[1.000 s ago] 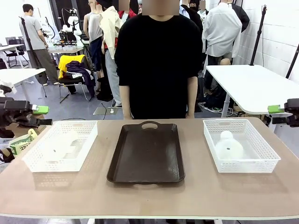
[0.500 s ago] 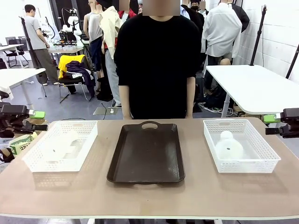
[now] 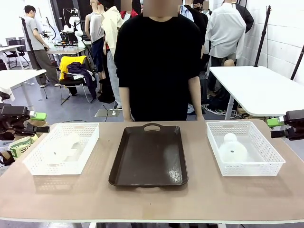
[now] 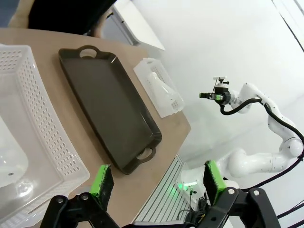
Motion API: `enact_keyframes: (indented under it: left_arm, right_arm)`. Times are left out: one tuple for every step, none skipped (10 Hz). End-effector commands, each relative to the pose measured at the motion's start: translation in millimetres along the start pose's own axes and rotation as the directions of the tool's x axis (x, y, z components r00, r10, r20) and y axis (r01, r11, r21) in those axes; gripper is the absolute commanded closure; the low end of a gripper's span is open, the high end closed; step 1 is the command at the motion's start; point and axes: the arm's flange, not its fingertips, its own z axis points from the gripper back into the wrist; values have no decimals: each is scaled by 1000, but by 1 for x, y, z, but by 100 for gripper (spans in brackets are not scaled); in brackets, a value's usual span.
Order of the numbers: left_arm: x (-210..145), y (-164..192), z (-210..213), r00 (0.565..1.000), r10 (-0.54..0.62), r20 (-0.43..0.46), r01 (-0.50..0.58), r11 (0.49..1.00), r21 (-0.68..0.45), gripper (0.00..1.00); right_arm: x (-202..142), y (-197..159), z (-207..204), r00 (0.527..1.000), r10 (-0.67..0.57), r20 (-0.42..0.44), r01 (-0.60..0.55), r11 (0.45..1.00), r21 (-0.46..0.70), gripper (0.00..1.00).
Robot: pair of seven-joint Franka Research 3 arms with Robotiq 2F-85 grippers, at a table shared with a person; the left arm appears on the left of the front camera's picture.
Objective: Prepare the laboratory tools.
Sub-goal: Pick up the Big flask that the person points to.
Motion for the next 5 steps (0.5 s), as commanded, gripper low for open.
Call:
enact_keyframes:
  left_arm:
    - [1, 0, -3, 999, -27, 22, 27, 1000, -11, 0]
    - [2, -1, -6, 1000, -22, 8, 21, 992, 123, 0]
    - [0, 0, -1, 1000, -1, -3, 1, 1000, 1, 0]
    - [0, 0, -1, 1000, -1, -3, 1, 1000, 1, 0]
    - [0, 0, -1, 1000, -1, -3, 1, 1000, 1, 0]
  right_arm:
    - [2, -3, -2, 999, 30, 20, -30, 999, 22, 0]
    - [3, -4, -2, 999, 41, 31, -42, 999, 15, 0]
    - [0, 1, 1, 1000, 4, -2, -4, 1000, 1, 0]
    - [0, 1, 1, 1000, 4, -2, -4, 1000, 1, 0]
    - [0, 1, 1, 1000, 4, -2, -4, 1000, 1, 0]
